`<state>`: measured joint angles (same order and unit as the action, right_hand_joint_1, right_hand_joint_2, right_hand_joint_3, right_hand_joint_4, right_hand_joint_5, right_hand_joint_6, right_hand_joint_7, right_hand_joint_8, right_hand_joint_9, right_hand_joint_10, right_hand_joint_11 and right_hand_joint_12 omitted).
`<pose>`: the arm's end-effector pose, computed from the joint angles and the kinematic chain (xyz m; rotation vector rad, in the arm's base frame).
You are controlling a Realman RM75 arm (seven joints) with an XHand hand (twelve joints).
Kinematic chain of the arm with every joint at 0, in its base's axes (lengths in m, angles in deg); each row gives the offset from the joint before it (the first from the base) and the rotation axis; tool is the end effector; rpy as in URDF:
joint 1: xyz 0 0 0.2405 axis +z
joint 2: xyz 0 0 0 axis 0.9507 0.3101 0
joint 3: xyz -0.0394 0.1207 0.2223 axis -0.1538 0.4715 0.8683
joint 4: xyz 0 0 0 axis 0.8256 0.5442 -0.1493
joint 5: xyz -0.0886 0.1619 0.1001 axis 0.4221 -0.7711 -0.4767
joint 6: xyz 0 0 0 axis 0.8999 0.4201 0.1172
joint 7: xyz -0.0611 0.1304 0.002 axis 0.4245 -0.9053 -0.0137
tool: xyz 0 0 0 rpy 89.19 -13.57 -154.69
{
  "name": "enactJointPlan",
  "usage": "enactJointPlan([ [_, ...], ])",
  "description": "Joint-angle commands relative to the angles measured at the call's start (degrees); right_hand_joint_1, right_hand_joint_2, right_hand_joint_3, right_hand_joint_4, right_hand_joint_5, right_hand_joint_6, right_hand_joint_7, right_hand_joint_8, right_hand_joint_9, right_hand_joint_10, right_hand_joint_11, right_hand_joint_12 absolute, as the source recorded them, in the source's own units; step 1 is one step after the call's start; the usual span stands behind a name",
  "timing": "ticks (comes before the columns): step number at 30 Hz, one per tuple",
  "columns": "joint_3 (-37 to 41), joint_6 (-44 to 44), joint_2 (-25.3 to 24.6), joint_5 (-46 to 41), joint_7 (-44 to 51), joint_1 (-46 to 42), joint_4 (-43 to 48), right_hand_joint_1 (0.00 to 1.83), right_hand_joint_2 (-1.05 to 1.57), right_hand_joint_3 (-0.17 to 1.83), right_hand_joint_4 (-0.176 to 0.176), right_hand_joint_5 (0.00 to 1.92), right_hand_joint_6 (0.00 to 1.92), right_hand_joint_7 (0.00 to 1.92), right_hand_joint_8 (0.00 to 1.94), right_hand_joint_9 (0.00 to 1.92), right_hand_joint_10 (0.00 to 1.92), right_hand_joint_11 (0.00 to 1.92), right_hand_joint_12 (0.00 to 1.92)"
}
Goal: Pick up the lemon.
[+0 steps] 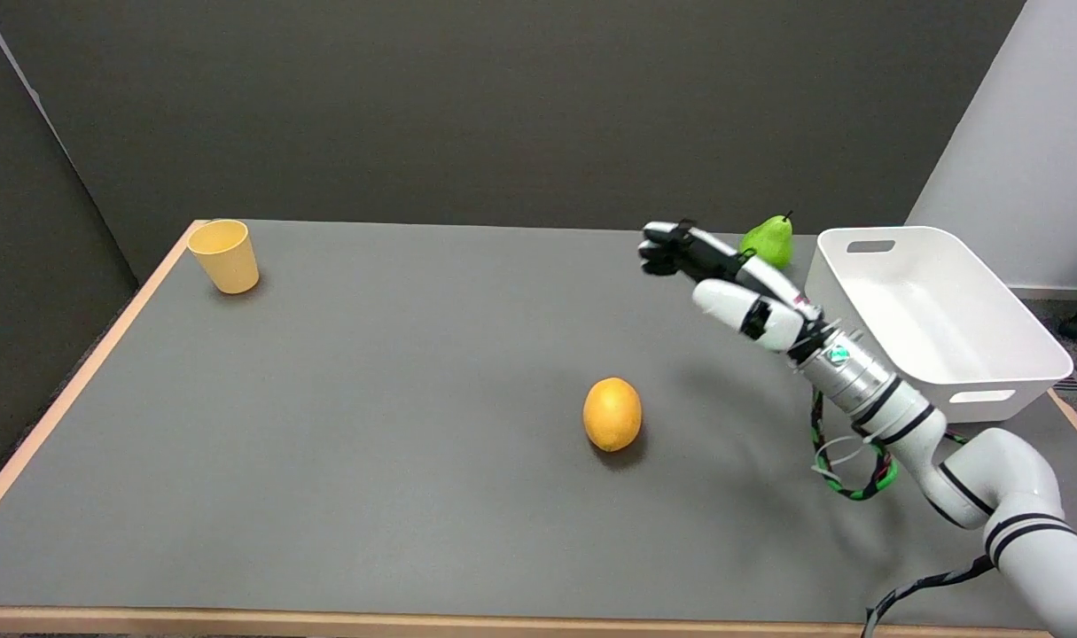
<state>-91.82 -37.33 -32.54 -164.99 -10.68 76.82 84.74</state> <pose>-0.2667 -0.3135 0.4038 1.8711 -0.9702 0.9791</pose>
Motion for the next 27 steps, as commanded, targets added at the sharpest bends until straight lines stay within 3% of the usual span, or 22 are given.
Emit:
enactJointPlan([
  [1, -20.53, 5.26, -0.25, 0.36, 24.77, 3.29, -4.62, 0.32, 0.65, 0.96, 0.0, 0.21, 0.46, 0.29, 0.44, 0.2, 0.77, 0.0, 0.98],
  [7, -25.66, 5.74, -0.65, 0.44, 32.56, 5.34, -8.01, 0.27, 0.64, 0.96, 0.006, 0.26, 0.52, 0.31, 0.45, 0.19, 0.74, 0.0, 0.94],
  [14, -25.57, 5.42, -2.15, 0.04, 32.82, 4.44, -11.21, 0.24, 0.64, 0.96, 0.002, 0.26, 0.52, 0.29, 0.42, 0.14, 0.7, 0.0, 0.81],
  [27, -24.85, 5.13, -3.05, 0.04, 32.82, 6.33, -17.12, 0.24, 0.64, 0.96, -0.002, 0.26, 0.52, 0.29, 0.42, 0.14, 0.69, 0.0, 0.78],
])
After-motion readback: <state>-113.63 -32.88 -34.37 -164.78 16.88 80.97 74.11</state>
